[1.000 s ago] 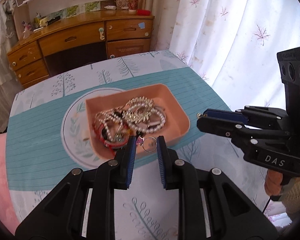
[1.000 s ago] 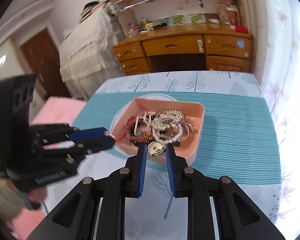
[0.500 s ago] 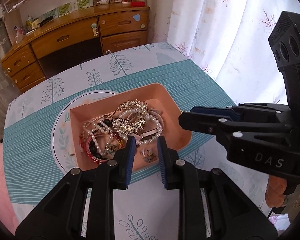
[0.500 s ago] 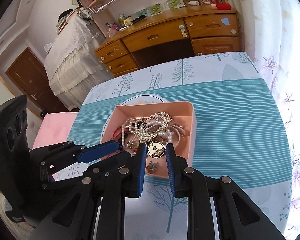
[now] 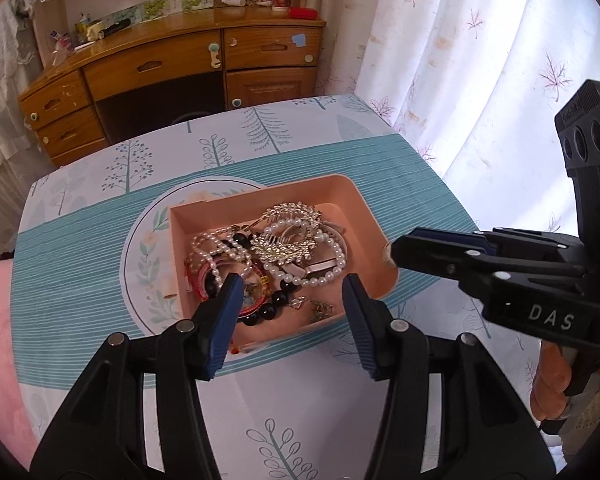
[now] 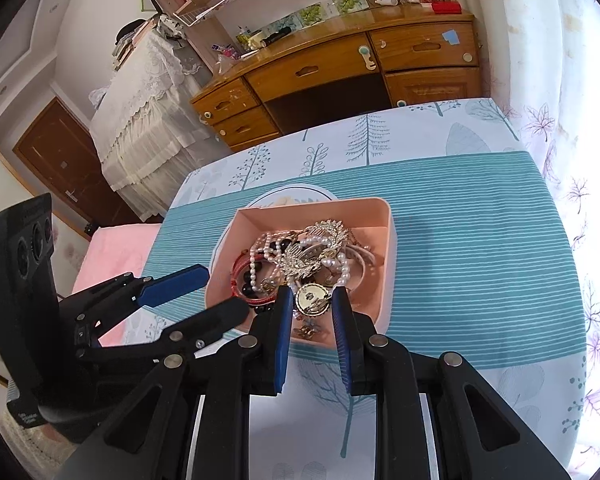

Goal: Organize jewelry
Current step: 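Drop the ring and coin pendant into the pink tray, opening both tools, then grasp the small red-stone ring with the right tool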

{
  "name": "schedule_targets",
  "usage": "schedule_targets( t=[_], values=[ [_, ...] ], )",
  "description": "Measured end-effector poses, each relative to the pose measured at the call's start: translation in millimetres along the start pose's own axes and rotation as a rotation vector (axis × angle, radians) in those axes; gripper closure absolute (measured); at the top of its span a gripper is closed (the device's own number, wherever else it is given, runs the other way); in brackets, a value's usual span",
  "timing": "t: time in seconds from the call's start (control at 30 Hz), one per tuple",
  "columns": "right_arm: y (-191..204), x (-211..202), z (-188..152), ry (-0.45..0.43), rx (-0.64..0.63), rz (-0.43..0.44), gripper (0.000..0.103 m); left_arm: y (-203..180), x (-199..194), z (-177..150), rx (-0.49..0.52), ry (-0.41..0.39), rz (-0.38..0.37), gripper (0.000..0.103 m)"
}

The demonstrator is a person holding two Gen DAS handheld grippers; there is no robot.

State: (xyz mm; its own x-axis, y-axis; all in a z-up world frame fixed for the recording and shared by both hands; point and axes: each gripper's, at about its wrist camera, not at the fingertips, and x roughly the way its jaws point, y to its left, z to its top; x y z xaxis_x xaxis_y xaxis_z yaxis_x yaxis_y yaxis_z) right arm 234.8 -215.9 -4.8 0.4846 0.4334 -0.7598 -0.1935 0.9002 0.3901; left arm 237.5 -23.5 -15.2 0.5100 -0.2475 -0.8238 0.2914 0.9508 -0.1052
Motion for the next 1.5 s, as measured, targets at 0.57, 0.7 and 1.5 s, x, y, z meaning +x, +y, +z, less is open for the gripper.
schedule_targets(
  t=[0.57, 0.7, 1.5],
  values=[
    [22, -24, -28, -0.015, -0.074, -0.005, 0.069, 29, -30, -35, -0.085, -0.006, 0.031, 0.055],
    [34, -25, -58, 0.013, -0.142, -0.033, 0.069, 33, -45, -56, -0.115, -0.011, 0.025, 0.055],
    [88, -6, -238, 0.17, -0.34, -0.023, 0.069, 20, -78, -222, -0.348, 0.009, 0.078, 0.054]
  ],
)
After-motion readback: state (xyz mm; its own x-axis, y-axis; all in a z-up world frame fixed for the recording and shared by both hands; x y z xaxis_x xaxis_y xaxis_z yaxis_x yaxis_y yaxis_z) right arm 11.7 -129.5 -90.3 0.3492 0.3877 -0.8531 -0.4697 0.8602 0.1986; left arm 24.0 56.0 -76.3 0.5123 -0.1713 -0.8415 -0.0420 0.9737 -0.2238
